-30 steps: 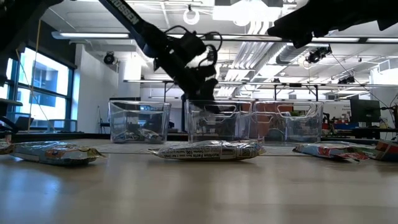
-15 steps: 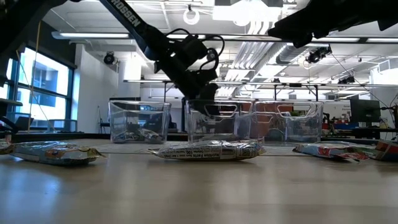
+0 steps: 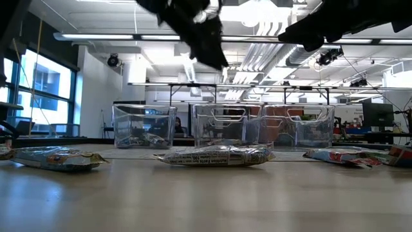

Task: Pick and place Granola Bars by type
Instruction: Put the yellow granola bar into the middle transparent bin

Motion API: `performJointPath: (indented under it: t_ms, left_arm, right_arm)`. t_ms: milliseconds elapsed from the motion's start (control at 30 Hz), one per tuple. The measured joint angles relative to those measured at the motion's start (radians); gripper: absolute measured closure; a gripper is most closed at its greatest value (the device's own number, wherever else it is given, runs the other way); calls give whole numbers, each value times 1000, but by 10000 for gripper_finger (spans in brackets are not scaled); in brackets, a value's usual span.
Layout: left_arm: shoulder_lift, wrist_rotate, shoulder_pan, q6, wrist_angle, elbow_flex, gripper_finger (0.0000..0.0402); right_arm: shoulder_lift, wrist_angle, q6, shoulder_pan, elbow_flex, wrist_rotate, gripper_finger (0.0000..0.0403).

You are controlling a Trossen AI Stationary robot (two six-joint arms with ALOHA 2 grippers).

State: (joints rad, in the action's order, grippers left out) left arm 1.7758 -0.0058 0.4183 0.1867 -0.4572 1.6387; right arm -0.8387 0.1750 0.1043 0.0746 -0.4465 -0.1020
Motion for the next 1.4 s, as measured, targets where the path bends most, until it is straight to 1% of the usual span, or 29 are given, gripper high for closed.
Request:
performJointPath:
  t_ms: [100,167,233,333,433,500,567,667,733,833,867,900,967,1067,1100,1133,1233,1300,1333,1400]
  left_arm:
    - [-37,14,-13,0,-189,115,158]
    - [-48,16,-25,-3,-291,173,158]
    - [-52,18,-43,-8,-357,217,158]
    - [-55,31,-73,-31,-406,248,158]
    - [-55,111,-99,-114,-502,253,158]
    - [-54,125,-124,-144,-577,248,158]
    - [-54,76,-152,-159,-665,239,158]
    - [-52,-1,-197,-228,-804,232,158]
    - [-53,-9,-227,-291,-914,232,158]
    - [-53,-15,-286,-429,-1073,232,158]
    - [-53,-31,-309,-479,-1118,231,158]
    - [-54,-55,-335,-522,-1125,227,158]
    - [-73,-75,-391,-557,-1095,188,158]
    - [-112,-71,-485,-634,-1115,122,158]
    - [-133,-100,-517,-684,-1110,86,158]
    - [-147,-154,-548,-740,-1108,48,158]
    - [-197,-301,-627,-964,-1083,-70,158]
    - [-227,-321,-670,-1093,-1078,-151,158]
    - [-238,-320,-687,-1123,-1051,-190,158]
    - [-247,-306,-723,-1131,-982,-265,158]
  right_arm:
    - [0,2,0,0,0,0,263]
    - [0,8,0,0,0,0,263]
    - [0,8,0,0,0,0,263]
    - [0,9,0,0,0,0,263]
    - [0,8,-15,0,0,0,263]
    - [0,6,-33,0,0,0,263]
    - [0,6,-50,0,0,0,263]
    - [0,7,-55,0,0,0,263]
    - [0,6,-55,0,0,0,263]
    - [0,8,-65,0,0,0,263]
    - [0,10,-74,0,0,0,263]
    - [0,9,-83,0,0,0,263]
    - [0,9,-104,0,0,0,263]
    - [0,9,-106,0,0,0,263]
    - [0,9,-106,0,0,0,263]
    - [0,10,-106,0,0,0,263]
    - [0,10,-106,0,0,0,263]
    - [0,14,-103,0,0,0,263]
    - [0,12,-100,0,0,0,263]
    - [0,8,-100,0,0,0,263]
